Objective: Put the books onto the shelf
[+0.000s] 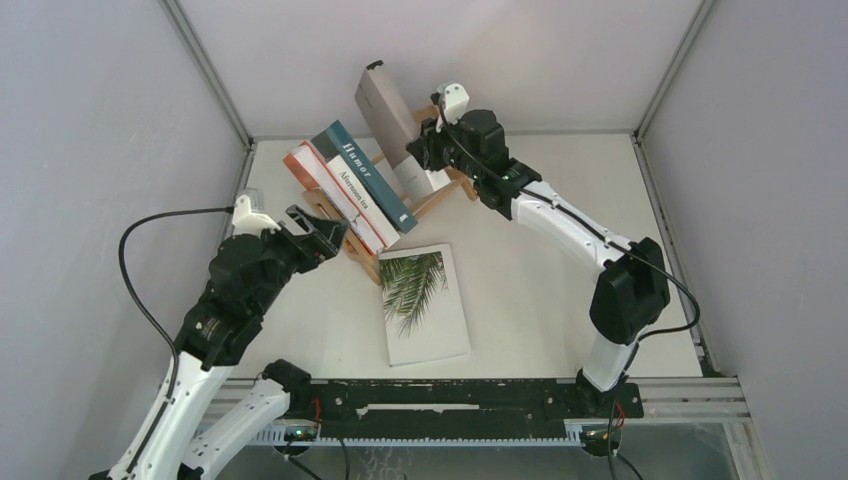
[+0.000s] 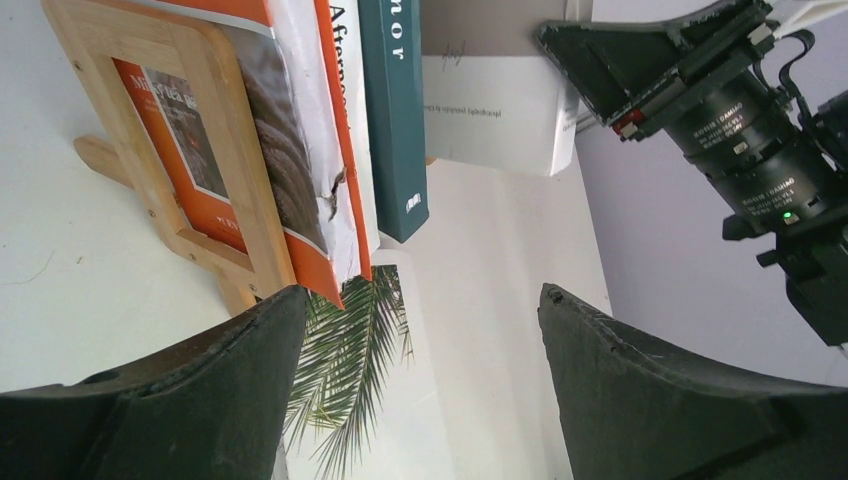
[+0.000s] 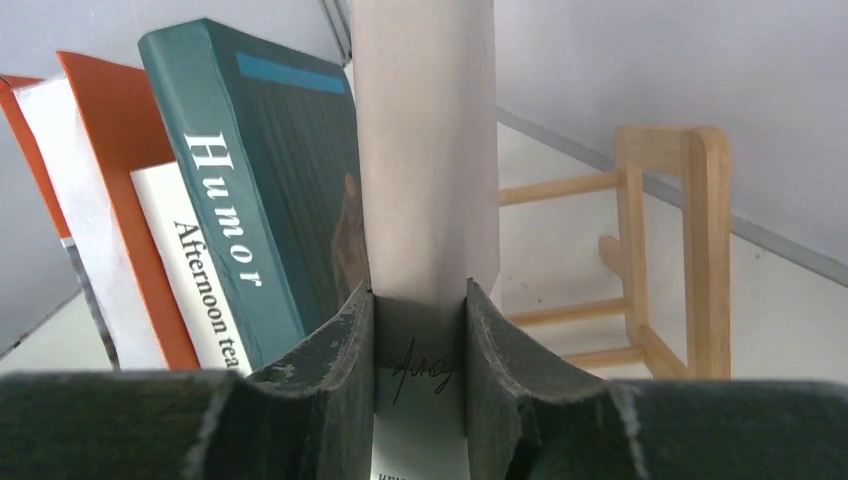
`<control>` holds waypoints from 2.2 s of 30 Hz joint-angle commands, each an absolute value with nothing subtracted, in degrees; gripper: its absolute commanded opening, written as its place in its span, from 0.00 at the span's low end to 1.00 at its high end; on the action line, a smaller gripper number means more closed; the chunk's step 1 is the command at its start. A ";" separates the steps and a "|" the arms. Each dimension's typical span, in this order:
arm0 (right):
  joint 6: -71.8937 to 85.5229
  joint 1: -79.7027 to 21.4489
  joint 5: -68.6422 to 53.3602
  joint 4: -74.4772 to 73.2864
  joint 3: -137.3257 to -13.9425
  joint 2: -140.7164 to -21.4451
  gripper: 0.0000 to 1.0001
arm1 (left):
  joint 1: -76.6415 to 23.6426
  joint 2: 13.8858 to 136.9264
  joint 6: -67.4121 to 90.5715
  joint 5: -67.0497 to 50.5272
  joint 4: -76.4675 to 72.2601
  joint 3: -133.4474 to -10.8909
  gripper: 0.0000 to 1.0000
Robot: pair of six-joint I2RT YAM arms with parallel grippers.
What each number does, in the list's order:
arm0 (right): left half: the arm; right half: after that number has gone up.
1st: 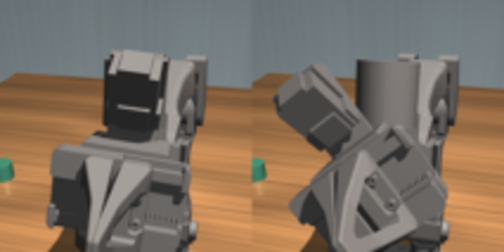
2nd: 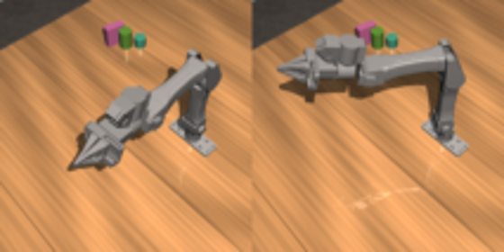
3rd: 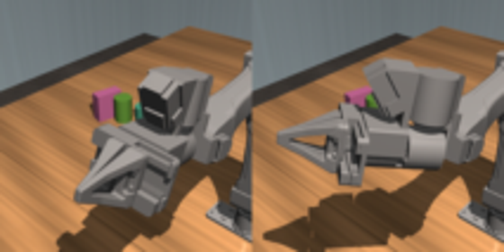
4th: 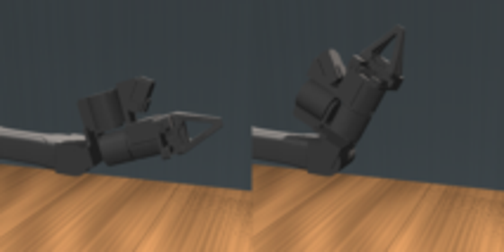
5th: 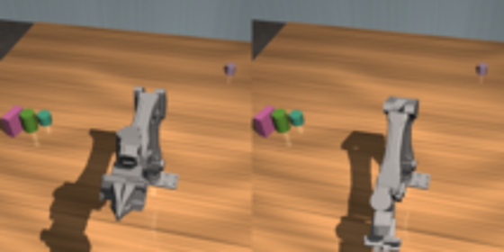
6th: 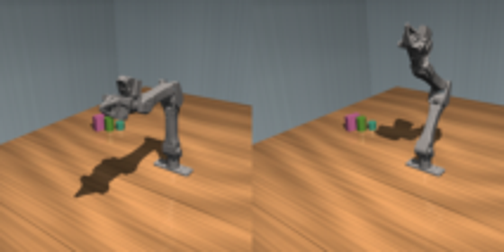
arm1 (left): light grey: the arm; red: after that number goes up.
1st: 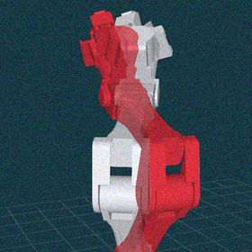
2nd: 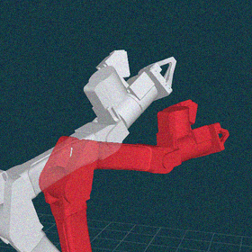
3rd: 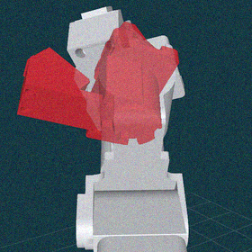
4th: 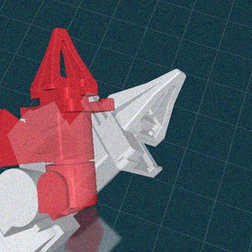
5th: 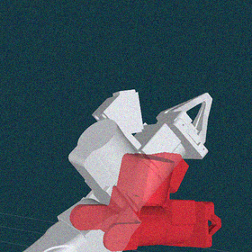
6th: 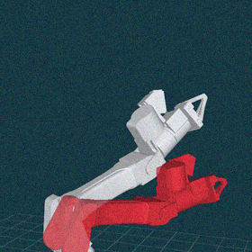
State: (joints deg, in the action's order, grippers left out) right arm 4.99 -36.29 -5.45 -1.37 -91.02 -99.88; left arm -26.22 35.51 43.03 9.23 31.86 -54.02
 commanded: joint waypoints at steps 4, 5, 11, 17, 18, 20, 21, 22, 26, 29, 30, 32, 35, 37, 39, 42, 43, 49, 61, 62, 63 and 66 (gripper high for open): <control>6.81 -34.20 -12.63 12.13 -93.97 -102.58 0.29 | -25.84 37.99 39.53 8.65 27.01 -55.47 0.90; 6.97 -34.07 -13.03 13.04 -93.55 -103.05 0.29 | -25.87 38.11 39.41 8.87 26.84 -55.28 0.90; 8.18 -33.72 -14.95 17.25 -91.44 -105.65 0.29 | -25.78 38.38 38.73 9.92 25.37 -54.32 0.90; 8.31 -33.69 -15.60 19.32 -90.67 -107.85 0.29 | -25.55 39.05 38.07 10.12 24.35 -53.87 0.90; 8.27 -33.82 -15.57 19.53 -90.49 -108.05 0.29 | -25.46 39.12 38.01 10.11 24.16 -53.70 0.90; 8.09 -33.83 -15.54 20.08 -89.91 -108.41 0.29 | -25.34 39.26 37.97 10.04 23.88 -53.34 0.90; 8.02 -33.84 -15.55 20.20 -89.65 -108.64 0.29 | -25.31 39.22 37.97 10.07 23.75 -53.19 0.90; 8.00 -33.91 -15.60 20.33 -89.34 -108.91 0.29 | -25.21 39.21 37.97 10.05 23.67 -52.99 0.90; 7.28 -34.72 -15.36 20.54 -88.20 -109.59 0.30 | -24.97 38.98 38.14 10.02 23.22 -51.93 0.90; 6.63 -35.49 -14.88 20.89 -86.96 -109.60 0.30 | -24.86 38.65 38.23 10.03 22.96 -51.15 0.90; 6.37 -35.72 -14.67 20.91 -86.59 -109.60 0.30 | -24.83 38.53 38.31 9.97 22.75 -50.80 0.90; 6.00 -36.11 -14.34 21.00 -85.83 -109.52 0.31 | -24.79 38.19 38.68 9.90 22.27 -50.02 0.90; 6.19 -36.45 -14.33 21.38 -84.84 -109.48 0.33 | -24.70 37.76 39.00 9.74 22.16 -49.34 0.90; 6.16 -36.76 -14.28 21.53 -84.35 -109.51 0.34 | -24.70 37.35 39.08 9.75 22.15 -49.00 0.90; 5.99 -37.18 -14.16 21.53 -83.92 -109.68 0.38 | -24.70 37.04 39.11 9.89 22.15 -48.72 0.90; 5.73 -37.68 -14.00 21.53 -83.30 -109.73 0.45 | -24.70 36.44 39.43 9.87 22.15 -48.24 0.90; 5.65 -37.97 -13.83 21.41 -83.05 -109.63 0.47 | -24.70 36.23 39.60 9.81 22.15 -48.11 0.90; 5.80 -38.98 -12.97 20.73 -81.60 -108.19 0.59 | -24.70 34.64 40.29 10.06 22.89 -47.90 0.90; 5.12 -40.17 -11.54 17.05 -80.74 -103.27 0.64 | -24.70 31.81 42.45 10.15 24.50 -47.77 0.89; 5.00 -40.17 -11.45 16.72 -80.54 -102.83 0.64 | -24.70 31.58 42.73 10.11 24.52 -47.69 0.89; 4.96 -40.17 -11.36 16.46 -80.43 -102.33 0.64 | -24.70 31.39 42.98 10.11 24.61 -47.64 0.89; 4.92 -40.27 -11.27 15.52 -80.17 -100.88 0.64 | -24.77 30.73 43.39 10.13 24.76 -47.50 0.89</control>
State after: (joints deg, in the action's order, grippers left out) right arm 5.80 -39.44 -11.31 15.53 -80.27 -105.91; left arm -25.30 31.73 42.11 9.50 25.28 -48.69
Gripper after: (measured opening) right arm 0.641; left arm 0.893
